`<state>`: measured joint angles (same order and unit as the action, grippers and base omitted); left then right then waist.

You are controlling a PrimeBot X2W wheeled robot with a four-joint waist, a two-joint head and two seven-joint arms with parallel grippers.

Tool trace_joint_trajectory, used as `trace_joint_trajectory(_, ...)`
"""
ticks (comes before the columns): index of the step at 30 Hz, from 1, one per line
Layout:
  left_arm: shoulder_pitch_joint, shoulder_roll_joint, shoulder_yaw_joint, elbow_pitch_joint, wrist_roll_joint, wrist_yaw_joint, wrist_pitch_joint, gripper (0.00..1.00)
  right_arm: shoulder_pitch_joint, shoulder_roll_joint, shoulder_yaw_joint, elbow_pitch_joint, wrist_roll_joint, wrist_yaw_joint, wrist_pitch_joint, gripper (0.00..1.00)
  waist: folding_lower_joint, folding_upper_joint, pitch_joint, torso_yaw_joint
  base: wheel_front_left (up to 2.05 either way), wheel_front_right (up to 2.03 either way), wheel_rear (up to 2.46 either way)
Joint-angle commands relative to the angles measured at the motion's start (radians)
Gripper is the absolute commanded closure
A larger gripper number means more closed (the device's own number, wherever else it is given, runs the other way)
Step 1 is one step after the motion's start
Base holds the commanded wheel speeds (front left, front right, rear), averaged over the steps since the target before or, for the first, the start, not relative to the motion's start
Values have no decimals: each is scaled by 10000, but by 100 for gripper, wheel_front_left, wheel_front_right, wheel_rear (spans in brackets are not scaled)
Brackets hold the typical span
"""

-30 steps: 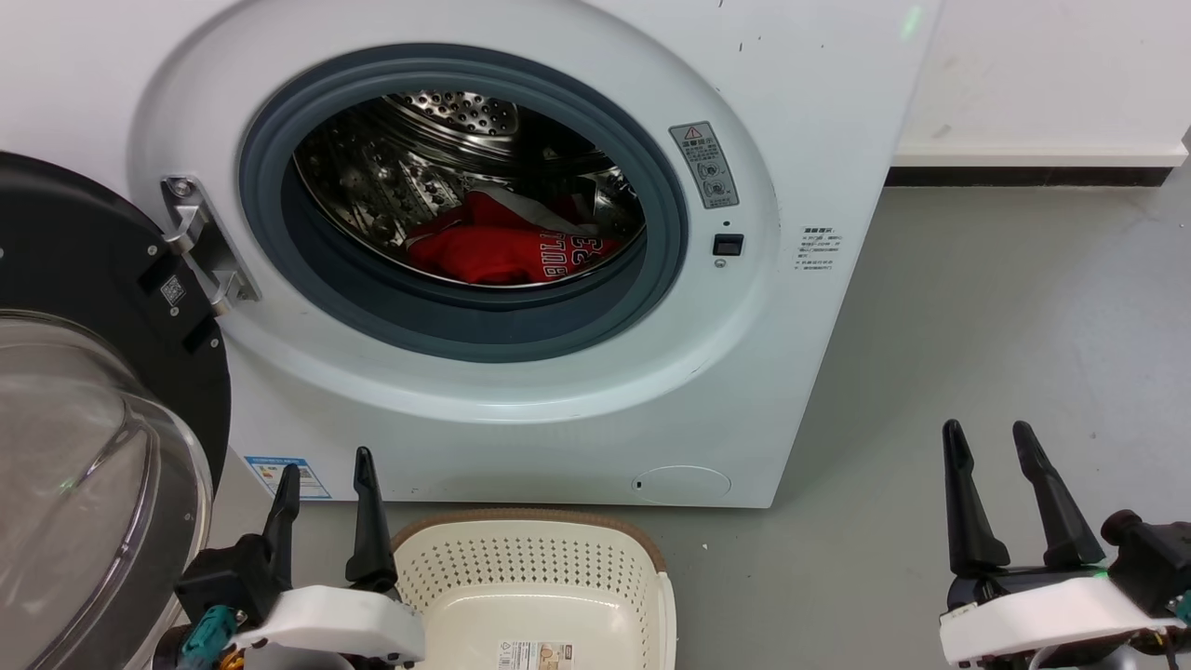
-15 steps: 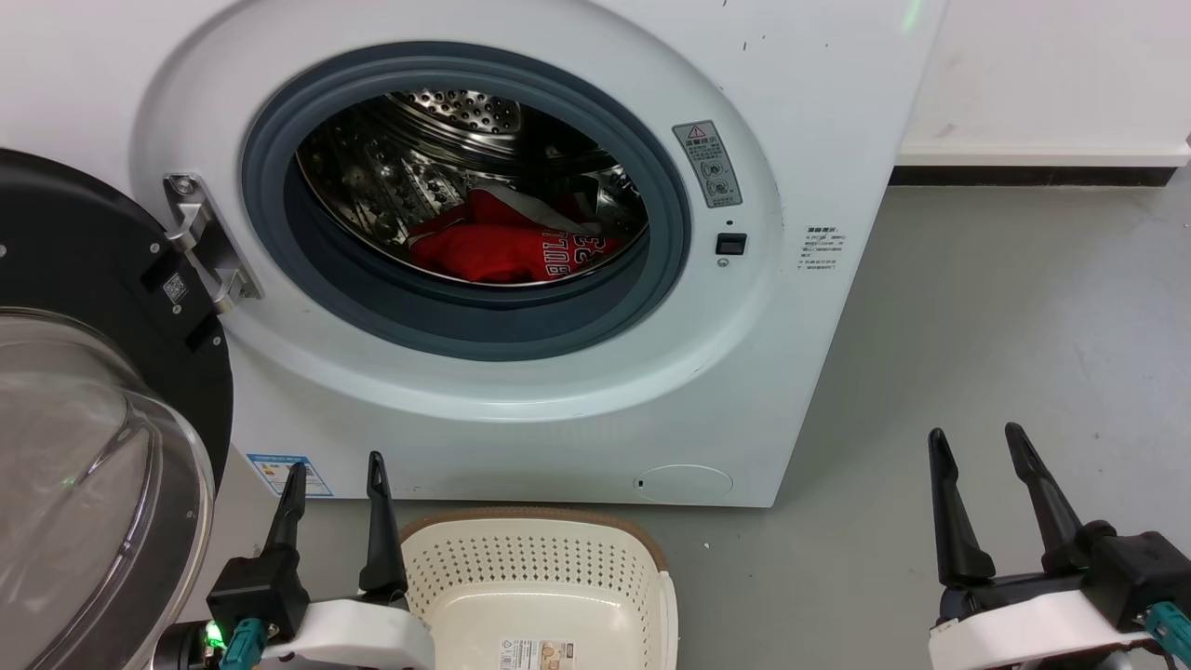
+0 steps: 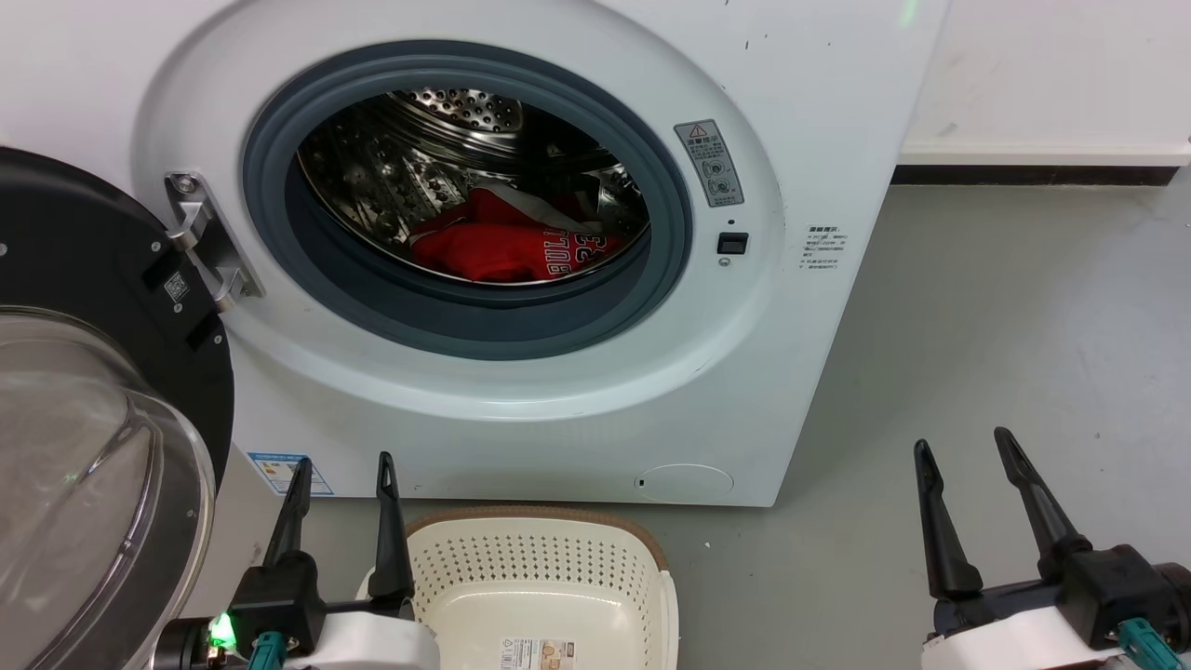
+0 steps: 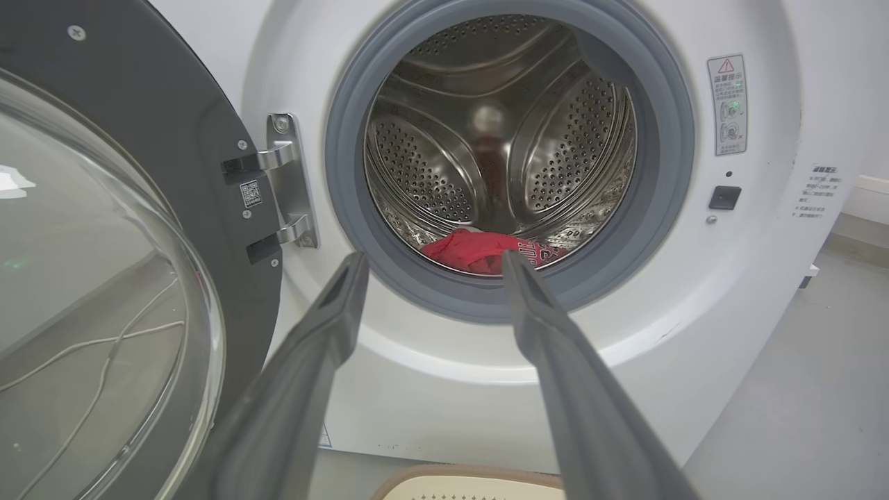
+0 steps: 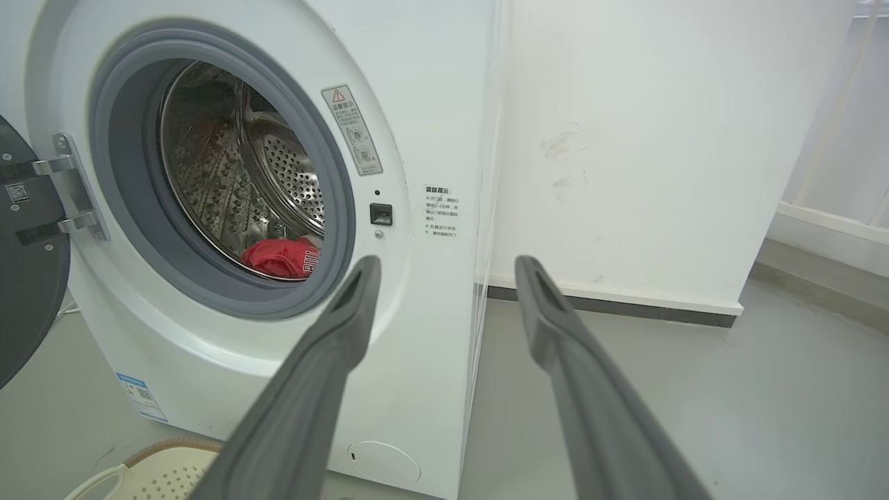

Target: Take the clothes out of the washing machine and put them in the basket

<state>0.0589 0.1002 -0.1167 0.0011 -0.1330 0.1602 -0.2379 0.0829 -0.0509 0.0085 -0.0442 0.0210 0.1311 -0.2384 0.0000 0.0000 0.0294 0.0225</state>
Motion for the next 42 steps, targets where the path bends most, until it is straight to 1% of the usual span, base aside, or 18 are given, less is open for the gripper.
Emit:
trace_joint_trajectory(1, 134, -22, 57, -81, 254, -58, -88, 0, 58, 10, 22, -115, -272, -5, -80, 0, 0, 0, 1, -2, 0, 0, 0)
trace_joint_trajectory(12, 233, -247, 254, -14, 953, -342, -287, 0, 214, 14, 73, -220, -1097, -7, -274, 0, 0, 0, 24, 22, 0, 0, 0)
trace_joint_trajectory(29, 298, -453, 670, 226, 798, -863, -279, 0, 205, 14, 97, -109, -1022, -7, -272, 0, 0, 0, 3, 4, 0, 0, 0)
trace_joint_trajectory(42, 278, -501, 755, 333, 783, -1051, -279, 0, 201, 15, 97, -55, -989, -7, -272, 0, 0, 0, -8, 10, 0, 0, 0)
